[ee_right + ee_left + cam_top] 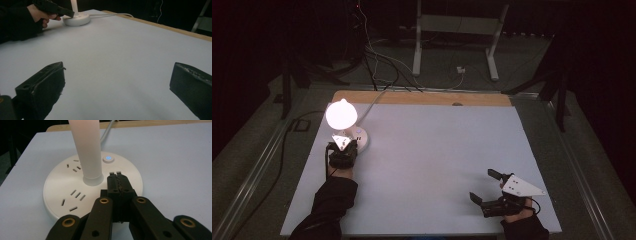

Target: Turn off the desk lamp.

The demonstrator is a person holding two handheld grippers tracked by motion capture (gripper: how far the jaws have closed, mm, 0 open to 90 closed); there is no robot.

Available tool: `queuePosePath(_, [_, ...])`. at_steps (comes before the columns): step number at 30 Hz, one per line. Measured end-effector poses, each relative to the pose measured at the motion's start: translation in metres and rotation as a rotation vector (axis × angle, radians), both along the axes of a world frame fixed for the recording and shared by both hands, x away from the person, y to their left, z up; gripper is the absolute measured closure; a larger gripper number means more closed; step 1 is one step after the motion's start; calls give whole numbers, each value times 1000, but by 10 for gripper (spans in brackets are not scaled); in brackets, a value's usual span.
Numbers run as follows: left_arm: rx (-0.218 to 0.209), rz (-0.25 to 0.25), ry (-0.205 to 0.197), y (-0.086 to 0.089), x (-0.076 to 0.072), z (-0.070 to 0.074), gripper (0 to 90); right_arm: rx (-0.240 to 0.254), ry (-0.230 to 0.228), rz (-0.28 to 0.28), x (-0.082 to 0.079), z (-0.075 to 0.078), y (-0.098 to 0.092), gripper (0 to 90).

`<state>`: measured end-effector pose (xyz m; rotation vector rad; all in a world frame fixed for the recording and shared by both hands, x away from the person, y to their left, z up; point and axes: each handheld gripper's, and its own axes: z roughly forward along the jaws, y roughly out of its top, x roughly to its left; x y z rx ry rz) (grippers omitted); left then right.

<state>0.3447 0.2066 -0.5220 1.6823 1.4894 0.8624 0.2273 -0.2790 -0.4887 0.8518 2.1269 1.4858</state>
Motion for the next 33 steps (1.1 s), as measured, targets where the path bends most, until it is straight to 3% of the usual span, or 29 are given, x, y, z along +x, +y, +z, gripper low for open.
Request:
queuePosePath(9, [39, 5, -3, 1, -1, -2, 900, -4, 5, 1, 0, -1, 1, 0])
queuePosePath(10, [24, 11, 2, 2, 0, -1, 900, -4, 5, 1, 0, -1, 1, 0])
queuePosePath(11, [-27, 1, -8, 4, -1, -1, 900, 0, 6, 0, 1, -1, 0, 0])
queuePosePath(13, [-24, -2, -12, 3, -1, 0, 900, -1, 9, -1, 1, -1, 0, 0])
queuePosePath(18, [-23, -19, -75, -2, -7, 13, 900, 4, 6, -2, 0, 0, 0, 0])
queuePosePath(21, [-28, -23, -93, -4, -9, 17, 900, 1, 7, -2, 0, -1, 0, 0])
queuePosePath(29, [-28, -22, -99, -2, -9, 16, 900, 4, 7, -3, 0, 0, -1, 0])
queuePosePath(33, [-29, -18, -78, -2, -7, 11, 900, 0, 5, 0, 0, 0, 0, 0])
